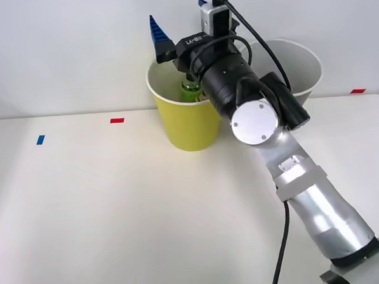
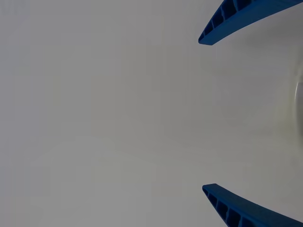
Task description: Put cans in the gray bin, plastic bottles in the light green bin
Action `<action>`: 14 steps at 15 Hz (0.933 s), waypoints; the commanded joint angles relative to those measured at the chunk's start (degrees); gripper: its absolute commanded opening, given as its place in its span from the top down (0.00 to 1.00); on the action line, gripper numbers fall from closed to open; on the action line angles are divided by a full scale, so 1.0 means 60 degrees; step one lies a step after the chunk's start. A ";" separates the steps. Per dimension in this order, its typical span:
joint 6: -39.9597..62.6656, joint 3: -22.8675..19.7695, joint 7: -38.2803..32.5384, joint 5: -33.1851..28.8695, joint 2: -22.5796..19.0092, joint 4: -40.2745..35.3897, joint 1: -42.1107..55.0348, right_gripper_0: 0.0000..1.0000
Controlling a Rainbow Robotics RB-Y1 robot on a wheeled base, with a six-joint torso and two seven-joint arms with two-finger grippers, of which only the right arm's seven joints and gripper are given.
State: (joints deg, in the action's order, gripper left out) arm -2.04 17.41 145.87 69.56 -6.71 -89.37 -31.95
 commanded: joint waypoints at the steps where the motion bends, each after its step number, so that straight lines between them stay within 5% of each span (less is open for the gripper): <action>1: 0.0002 -0.0118 0.0092 -0.0109 -0.0185 -0.2477 0.2205 0.00; 8: 0.0002 -0.0572 0.0107 -0.0094 -0.1284 -0.6740 0.6819 0.00; 14: -0.0701 -0.1011 0.0107 -0.0138 -0.1723 -0.8381 1.0159 0.00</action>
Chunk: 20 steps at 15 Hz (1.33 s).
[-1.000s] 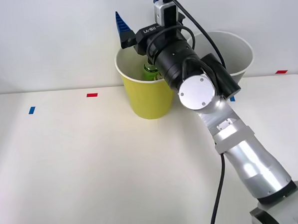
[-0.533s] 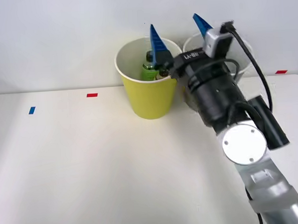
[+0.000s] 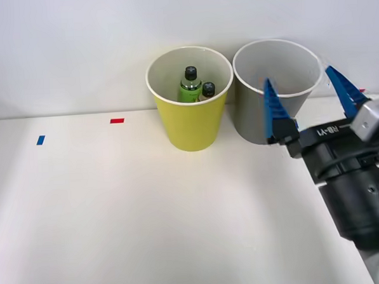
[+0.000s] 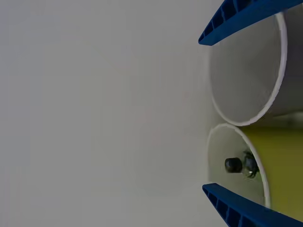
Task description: Put cans in the gray bin, plastic bottles in the light green bin
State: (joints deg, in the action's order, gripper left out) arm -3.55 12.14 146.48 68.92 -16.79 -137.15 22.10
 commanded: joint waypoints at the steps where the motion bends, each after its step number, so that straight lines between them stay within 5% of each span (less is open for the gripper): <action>1: -0.0595 -0.0163 0.0020 -0.0047 0.0029 -0.0417 0.1472 0.00; 5: -0.1166 -0.0471 -0.0053 -0.1585 0.0703 -0.0432 0.2805 0.00; 20: -0.1166 -0.1584 -0.0229 -0.2845 0.1216 0.0711 0.3948 0.00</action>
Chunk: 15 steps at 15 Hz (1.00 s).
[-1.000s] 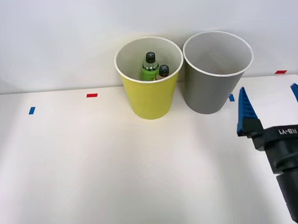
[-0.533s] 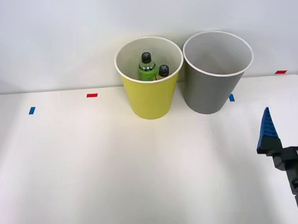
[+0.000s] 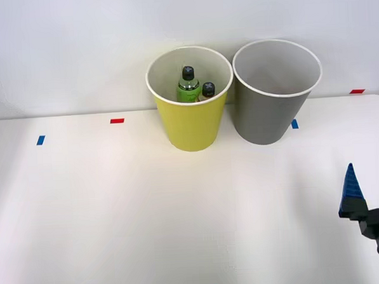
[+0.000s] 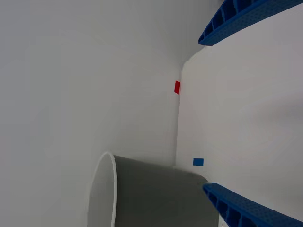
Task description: Put cans in the gray bin, plastic bottles in the light green bin
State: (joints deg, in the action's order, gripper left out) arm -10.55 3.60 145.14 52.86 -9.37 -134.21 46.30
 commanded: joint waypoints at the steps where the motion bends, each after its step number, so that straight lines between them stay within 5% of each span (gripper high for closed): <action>1: 0.0000 -0.0191 -0.0005 -0.0285 -0.0021 0.0308 -0.0143 0.00; 7: 0.0000 -0.0601 -0.0664 -0.2922 0.0390 0.0982 -0.0715 0.00; 11: 0.0000 -0.0425 -0.4736 -0.6218 0.0697 0.1011 -0.0290 0.00; 15: 0.0000 -0.0205 -0.7680 -0.8210 0.0741 0.1011 -0.0041 0.00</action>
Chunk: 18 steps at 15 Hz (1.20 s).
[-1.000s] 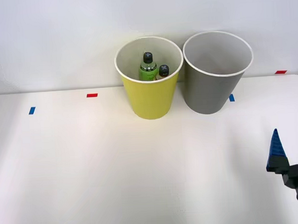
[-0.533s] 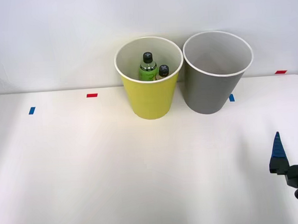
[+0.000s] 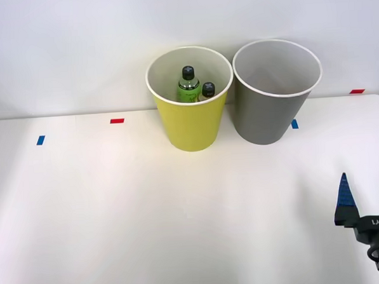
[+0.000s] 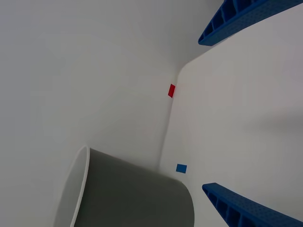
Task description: Put cans in the gray bin, plastic bottles in the light green bin
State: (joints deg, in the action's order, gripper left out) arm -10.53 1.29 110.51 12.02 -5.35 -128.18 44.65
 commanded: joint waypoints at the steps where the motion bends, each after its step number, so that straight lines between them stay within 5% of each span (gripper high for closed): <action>1: -0.0003 0.0211 -0.2583 -0.1784 0.0100 0.0007 0.0307 0.00; 11: -0.1952 0.0635 -0.7915 -0.5094 0.0262 0.0519 0.1406 0.00; 16: -0.4662 0.0694 -0.7432 -0.5387 0.0306 0.1896 0.1655 0.00; 18: -0.5086 0.0694 -0.5981 -0.4977 0.0423 0.2350 0.1845 0.00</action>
State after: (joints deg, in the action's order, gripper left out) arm -39.19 5.37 69.09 -19.61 -3.32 -116.18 54.77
